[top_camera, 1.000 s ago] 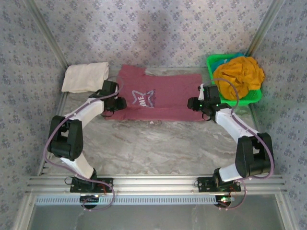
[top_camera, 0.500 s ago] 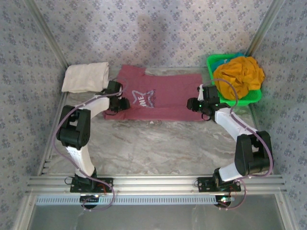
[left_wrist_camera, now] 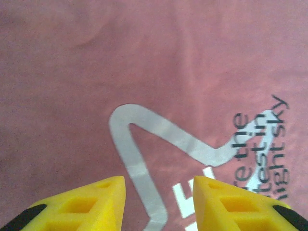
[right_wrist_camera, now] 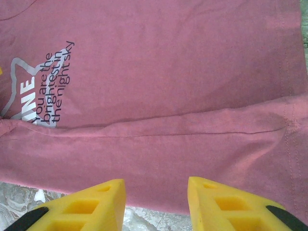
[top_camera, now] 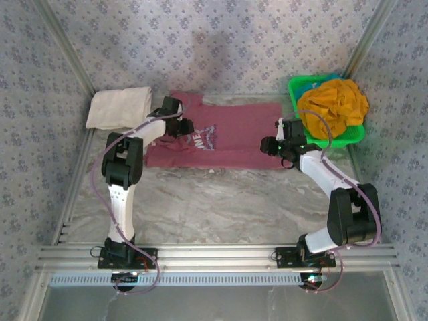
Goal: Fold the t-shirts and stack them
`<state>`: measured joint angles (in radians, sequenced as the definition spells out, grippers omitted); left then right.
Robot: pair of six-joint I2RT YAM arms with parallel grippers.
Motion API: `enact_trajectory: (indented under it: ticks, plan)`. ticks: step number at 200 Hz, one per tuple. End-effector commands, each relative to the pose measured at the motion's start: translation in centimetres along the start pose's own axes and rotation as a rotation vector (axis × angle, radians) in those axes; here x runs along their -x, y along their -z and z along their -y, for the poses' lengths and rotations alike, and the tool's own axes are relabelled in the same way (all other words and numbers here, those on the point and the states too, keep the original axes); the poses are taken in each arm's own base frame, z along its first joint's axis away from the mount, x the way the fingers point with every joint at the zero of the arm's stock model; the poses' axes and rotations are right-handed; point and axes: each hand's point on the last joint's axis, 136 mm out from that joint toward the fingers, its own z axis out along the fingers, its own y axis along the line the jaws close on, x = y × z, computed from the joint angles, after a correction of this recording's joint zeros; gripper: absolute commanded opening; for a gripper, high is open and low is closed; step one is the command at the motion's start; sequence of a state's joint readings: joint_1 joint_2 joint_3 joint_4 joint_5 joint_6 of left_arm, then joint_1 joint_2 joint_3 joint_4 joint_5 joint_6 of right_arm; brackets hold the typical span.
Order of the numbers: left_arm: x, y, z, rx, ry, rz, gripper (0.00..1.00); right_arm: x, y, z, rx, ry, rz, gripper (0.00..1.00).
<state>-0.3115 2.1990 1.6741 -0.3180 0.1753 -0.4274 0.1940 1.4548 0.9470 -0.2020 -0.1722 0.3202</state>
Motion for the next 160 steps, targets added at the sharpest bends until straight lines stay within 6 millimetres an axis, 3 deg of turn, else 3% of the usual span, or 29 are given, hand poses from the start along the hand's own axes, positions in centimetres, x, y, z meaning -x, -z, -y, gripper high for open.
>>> enact_trajectory:
  ticks: [1,26,51,77,100,127,160]
  plan:
    - [1.9,3.7,2.7,-0.047,-0.026,0.071,0.41,0.5,1.2,0.0,-0.002,0.015,0.015,0.41]
    - [0.9,6.5,1.7,0.007,0.044,0.112,0.42,0.4,1.1,0.3,-0.007,0.009,0.019,0.41]
    - [-1.5,7.3,0.1,0.08,0.073,0.102,0.42,0.3,0.7,0.3,0.004,0.002,0.018,0.41]
    - [-4.0,6.3,-0.7,0.115,0.088,0.044,0.42,0.1,0.1,0.2,0.014,-0.003,0.007,0.41]
    - [-5.0,5.0,-1.2,0.135,0.092,0.005,0.42,0.0,-0.2,0.1,0.024,-0.01,0.003,0.41]
    - [-4.9,3.6,-1.5,0.146,0.083,-0.009,0.41,0.0,-0.1,0.1,0.026,-0.006,0.004,0.41]
    - [-4.3,2.4,-2.1,0.172,0.071,-0.023,0.31,-0.2,0.1,0.4,0.017,-0.008,0.002,0.41]
